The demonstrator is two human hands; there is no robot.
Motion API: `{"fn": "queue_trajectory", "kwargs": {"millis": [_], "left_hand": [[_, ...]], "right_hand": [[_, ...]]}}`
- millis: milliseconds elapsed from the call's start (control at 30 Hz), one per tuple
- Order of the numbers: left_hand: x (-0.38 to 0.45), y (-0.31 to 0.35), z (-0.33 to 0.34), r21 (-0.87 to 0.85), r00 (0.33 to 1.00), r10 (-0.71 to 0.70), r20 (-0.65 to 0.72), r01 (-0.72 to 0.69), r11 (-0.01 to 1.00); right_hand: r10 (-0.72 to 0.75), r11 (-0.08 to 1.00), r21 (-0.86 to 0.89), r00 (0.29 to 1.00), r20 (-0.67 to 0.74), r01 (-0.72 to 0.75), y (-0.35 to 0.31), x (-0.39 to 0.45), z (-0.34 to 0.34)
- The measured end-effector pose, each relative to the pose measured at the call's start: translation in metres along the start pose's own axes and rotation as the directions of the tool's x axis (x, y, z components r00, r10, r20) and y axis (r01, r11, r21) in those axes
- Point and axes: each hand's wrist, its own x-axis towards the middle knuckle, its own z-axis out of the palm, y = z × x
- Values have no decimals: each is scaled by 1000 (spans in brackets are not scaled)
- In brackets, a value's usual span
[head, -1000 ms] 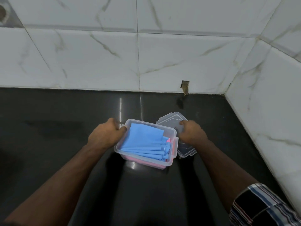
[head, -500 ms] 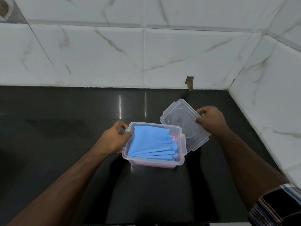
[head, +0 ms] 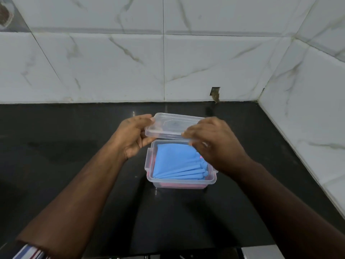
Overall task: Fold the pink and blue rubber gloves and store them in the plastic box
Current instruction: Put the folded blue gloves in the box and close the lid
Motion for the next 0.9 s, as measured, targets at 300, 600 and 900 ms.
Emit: {"fn": "queue_trajectory", "kwargs": {"millis": [300,600,900], "left_hand": [[-25,-18,-15,25,991,79,112,-82,996],[-25,-48,-37,409,994,44,100,-81,909],[-20,-64,-39,539,1000,23,2,-20,842]], "right_hand": [[837,275,688,519,172,-672,33,-33,-12],[849,202,579,436,298,-790,29,-50,5],[854,148,506,367,368,-850,34,-66,24]]}}
